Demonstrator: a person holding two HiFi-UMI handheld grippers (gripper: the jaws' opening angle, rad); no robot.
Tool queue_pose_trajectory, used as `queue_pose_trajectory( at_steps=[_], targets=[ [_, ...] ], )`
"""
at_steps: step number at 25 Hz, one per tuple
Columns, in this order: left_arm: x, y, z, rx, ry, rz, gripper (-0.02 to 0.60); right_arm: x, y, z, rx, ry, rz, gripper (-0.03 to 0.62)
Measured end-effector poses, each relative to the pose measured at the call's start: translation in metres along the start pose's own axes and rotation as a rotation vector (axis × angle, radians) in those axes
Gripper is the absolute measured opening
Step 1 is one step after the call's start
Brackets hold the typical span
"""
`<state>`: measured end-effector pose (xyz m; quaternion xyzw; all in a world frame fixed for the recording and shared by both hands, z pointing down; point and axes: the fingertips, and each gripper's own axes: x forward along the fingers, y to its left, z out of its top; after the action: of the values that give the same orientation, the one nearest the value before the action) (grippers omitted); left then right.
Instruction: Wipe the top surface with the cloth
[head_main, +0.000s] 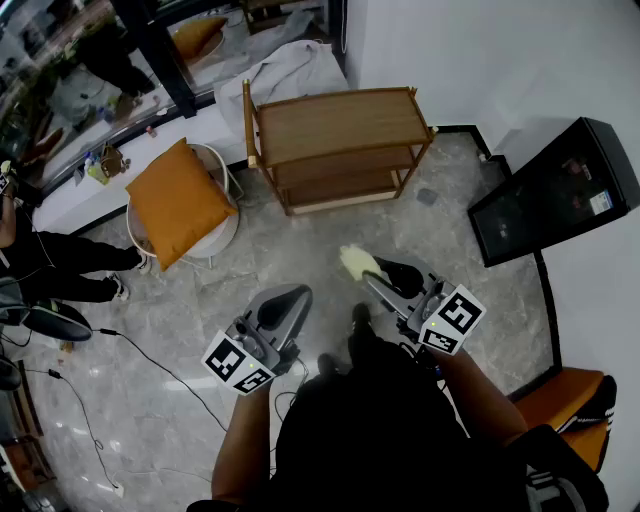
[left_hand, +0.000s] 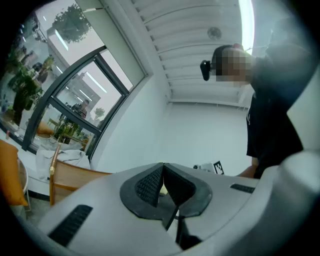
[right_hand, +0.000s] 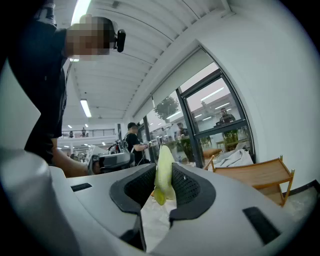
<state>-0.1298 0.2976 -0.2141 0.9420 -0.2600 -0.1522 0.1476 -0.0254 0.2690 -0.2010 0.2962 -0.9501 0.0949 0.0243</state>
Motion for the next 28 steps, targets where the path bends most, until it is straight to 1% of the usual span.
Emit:
queue_pose_trajectory(
  at_steps=[2, 4, 6, 8, 10, 12, 15, 19, 22, 25, 28],
  targets=[
    [-0.029, -0.012, -0.023, -0.020, 0.035, 0.013, 0.012, 0.001, 0.020, -0.010, -0.003, 0.015, -0.001, 0.100],
    [-0.055, -0.015, -0.044, -0.073, 0.052, 0.034, 0.012, 0.004, 0.038, -0.018, 0.008, 0.022, 0.001, 0.100],
    [-0.071, -0.016, -0.059, -0.140, 0.041, 0.064, 0.012, 0.005, 0.054, -0.026, 0.019, 0.039, 0.016, 0.100],
    [-0.075, -0.021, -0.066, -0.176, 0.021, 0.086, 0.012, 0.003, 0.059, -0.033, 0.017, 0.066, 0.031, 0.100],
    [-0.075, -0.027, -0.067, -0.167, 0.016, 0.084, 0.012, 0.004, 0.057, -0.036, 0.010, 0.081, 0.029, 0.100],
    [-0.077, -0.030, -0.068, -0.136, 0.032, 0.072, 0.012, 0.011, 0.054, -0.038, 0.003, 0.083, 0.014, 0.100],
    [-0.081, -0.025, -0.072, -0.108, 0.060, 0.072, 0.012, 0.019, 0.049, -0.040, 0.039, 0.066, -0.014, 0.101],
    [-0.074, -0.003, -0.071, -0.100, 0.070, 0.119, 0.012, 0.016, 0.019, -0.049, 0.100, 0.073, -0.047, 0.101],
    [-0.076, 0.031, -0.087, -0.108, 0.086, 0.174, 0.013, 0.025, -0.008, -0.070, 0.118, 0.098, -0.051, 0.100],
    [-0.064, 0.074, -0.111, -0.108, 0.130, 0.249, 0.013, 0.047, -0.047, -0.090, 0.118, 0.118, -0.015, 0.100],
    [-0.031, 0.128, -0.143, -0.107, 0.200, 0.333, 0.013, 0.080, -0.099, -0.101, 0.093, 0.124, 0.043, 0.101]
  ],
)
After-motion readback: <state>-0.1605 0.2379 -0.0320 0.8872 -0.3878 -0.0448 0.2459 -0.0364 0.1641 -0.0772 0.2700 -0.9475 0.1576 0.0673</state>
